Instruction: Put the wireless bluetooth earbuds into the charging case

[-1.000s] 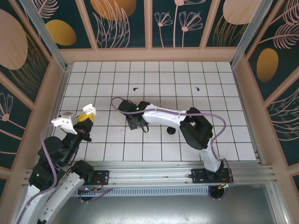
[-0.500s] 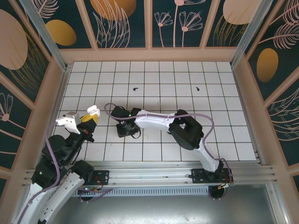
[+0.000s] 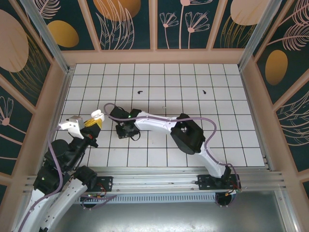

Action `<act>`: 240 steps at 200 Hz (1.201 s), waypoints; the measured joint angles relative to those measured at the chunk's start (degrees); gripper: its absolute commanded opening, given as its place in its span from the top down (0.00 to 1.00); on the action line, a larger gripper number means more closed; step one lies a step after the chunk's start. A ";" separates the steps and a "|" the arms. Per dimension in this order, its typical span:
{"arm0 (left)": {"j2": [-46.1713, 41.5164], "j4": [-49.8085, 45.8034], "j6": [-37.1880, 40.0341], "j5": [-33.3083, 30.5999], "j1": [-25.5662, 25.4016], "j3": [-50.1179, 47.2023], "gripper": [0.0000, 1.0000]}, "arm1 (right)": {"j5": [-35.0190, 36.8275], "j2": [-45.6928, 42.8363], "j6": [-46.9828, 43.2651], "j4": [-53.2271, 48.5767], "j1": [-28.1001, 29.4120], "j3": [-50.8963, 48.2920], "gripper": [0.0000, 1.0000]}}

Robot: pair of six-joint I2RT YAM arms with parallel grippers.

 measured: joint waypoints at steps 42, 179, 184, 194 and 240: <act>0.00 0.04 -0.02 0.39 -0.02 -0.35 1.00 | 2.47 1.40 0.70 -2.99 0.59 2.64 0.73; 0.00 0.15 -0.20 0.87 0.00 -0.50 1.00 | 8.90 4.57 2.78 -7.91 1.99 5.88 0.73; 0.02 0.15 -0.24 0.85 0.00 -0.50 1.00 | 9.07 4.57 2.80 -7.96 2.08 5.92 0.73; 0.00 0.17 -0.24 0.85 0.00 -0.50 1.00 | 9.35 4.59 2.89 -7.96 2.19 5.99 0.73; 0.00 0.17 -0.44 0.83 0.00 -0.50 1.00 | 10.16 4.68 2.91 -8.50 2.25 6.36 0.80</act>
